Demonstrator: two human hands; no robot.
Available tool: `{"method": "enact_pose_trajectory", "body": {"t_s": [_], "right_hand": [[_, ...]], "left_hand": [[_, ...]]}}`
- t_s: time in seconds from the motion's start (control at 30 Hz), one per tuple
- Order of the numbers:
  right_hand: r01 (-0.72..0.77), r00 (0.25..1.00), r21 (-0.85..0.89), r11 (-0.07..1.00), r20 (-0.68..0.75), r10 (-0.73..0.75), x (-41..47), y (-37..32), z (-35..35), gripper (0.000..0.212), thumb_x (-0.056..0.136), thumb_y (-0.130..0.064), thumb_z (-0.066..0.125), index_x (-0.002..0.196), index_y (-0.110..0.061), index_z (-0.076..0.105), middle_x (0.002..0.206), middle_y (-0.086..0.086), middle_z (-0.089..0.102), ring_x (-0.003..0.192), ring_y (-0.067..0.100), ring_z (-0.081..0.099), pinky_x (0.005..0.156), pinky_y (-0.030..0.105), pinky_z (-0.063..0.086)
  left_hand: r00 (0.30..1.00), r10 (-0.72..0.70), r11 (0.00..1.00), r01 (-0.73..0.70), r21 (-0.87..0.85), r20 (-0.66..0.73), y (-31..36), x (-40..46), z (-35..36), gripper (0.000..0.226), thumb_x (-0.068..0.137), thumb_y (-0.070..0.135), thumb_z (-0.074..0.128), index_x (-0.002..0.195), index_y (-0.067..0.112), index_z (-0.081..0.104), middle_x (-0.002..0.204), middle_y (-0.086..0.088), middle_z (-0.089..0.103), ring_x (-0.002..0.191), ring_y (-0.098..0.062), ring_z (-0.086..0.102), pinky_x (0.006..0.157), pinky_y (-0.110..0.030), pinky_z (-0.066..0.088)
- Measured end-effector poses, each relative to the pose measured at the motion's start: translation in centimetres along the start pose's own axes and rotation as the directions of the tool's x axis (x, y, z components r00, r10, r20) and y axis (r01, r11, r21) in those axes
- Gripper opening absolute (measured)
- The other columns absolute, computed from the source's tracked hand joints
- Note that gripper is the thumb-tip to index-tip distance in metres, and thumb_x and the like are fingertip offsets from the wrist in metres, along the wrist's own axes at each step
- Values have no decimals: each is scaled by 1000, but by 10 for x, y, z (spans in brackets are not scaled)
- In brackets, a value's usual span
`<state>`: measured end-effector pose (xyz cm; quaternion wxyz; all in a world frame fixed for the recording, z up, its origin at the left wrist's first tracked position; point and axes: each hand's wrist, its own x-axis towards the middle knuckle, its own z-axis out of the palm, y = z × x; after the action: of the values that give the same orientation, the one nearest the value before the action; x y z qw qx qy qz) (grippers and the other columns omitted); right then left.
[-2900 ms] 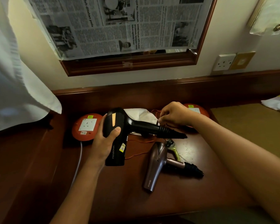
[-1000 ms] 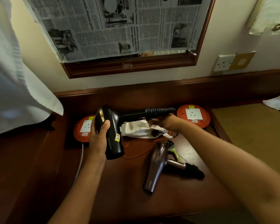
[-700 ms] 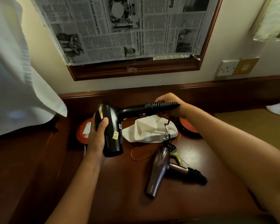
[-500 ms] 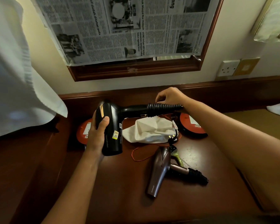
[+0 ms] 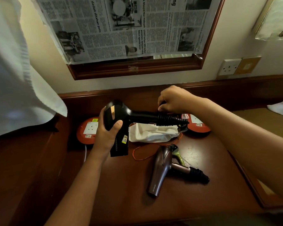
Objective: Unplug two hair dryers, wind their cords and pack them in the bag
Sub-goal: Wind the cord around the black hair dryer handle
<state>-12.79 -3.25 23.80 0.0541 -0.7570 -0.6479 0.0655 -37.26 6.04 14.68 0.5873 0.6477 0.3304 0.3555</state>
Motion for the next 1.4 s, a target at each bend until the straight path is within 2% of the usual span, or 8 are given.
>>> {"method": "enact_pose_trajectory", "body": {"t_s": [0.17,0.33,0.47,0.67,0.83,1.0,1.27,1.4], "right_hand": [[-96,995,-46,994,29,97,-15,-23,15,22,95,-27,51,90,-13,68,93,4,63,81,23,59,69,33,51],[-282,959,289,915,44,281,-27,-38,31,24,90,-7,45,98,-8,68,95,10,67,81,24,62,67,34,54],[-259,895,881,396,64,442,-45,-47,52,33,89,6,43,117,-6,53,86,13,67,60,15,60,54,27,53],[-121,885,989,-80,144,443,-63,-55,84,4,97,-8,49,95,-5,50,66,11,58,47,17,49,46,29,46],[-210,916,978,14,191,354,-75,-56,110,35,99,-37,43,85,-8,58,50,7,48,36,17,39,35,21,35],[-130,939,986,-104,156,307,-82,-48,133,24,101,-21,39,93,-10,59,59,-2,32,45,6,25,39,17,19],[-229,879,962,152,137,456,-71,-19,134,50,77,-60,56,64,-11,59,48,3,28,39,11,23,41,21,18],[-198,914,962,189,111,389,-73,-1,122,40,83,-49,57,70,-12,62,49,0,28,41,11,24,45,25,23]], "left_hand": [[994,52,986,-36,160,-101,-3,-4,10,75,83,36,68,146,34,26,137,1,48,123,-17,50,98,-39,48],[970,98,978,-52,204,-221,-9,-12,22,73,87,30,67,147,30,26,139,2,46,126,-12,46,100,-30,43],[960,7,995,20,93,-281,-15,-15,27,78,75,55,65,142,44,27,139,3,47,126,-16,47,101,-45,46],[948,-102,984,52,-171,-300,-18,-19,39,69,80,35,70,141,35,38,135,1,54,122,-19,54,99,-43,48],[915,-247,931,134,-338,-318,-16,-24,46,54,88,24,65,138,31,44,126,0,60,112,-20,61,86,-34,53],[932,-235,940,145,-309,-275,-7,-21,43,51,87,27,66,134,32,48,122,-1,62,105,-21,64,88,-42,54],[955,-264,927,212,-309,-135,-3,-17,32,63,69,44,72,129,38,52,121,-10,64,101,-32,65,78,-46,55],[971,-227,939,199,-281,-74,0,-15,30,62,65,46,74,123,41,55,119,-12,65,97,-34,65,81,-51,53]]}}
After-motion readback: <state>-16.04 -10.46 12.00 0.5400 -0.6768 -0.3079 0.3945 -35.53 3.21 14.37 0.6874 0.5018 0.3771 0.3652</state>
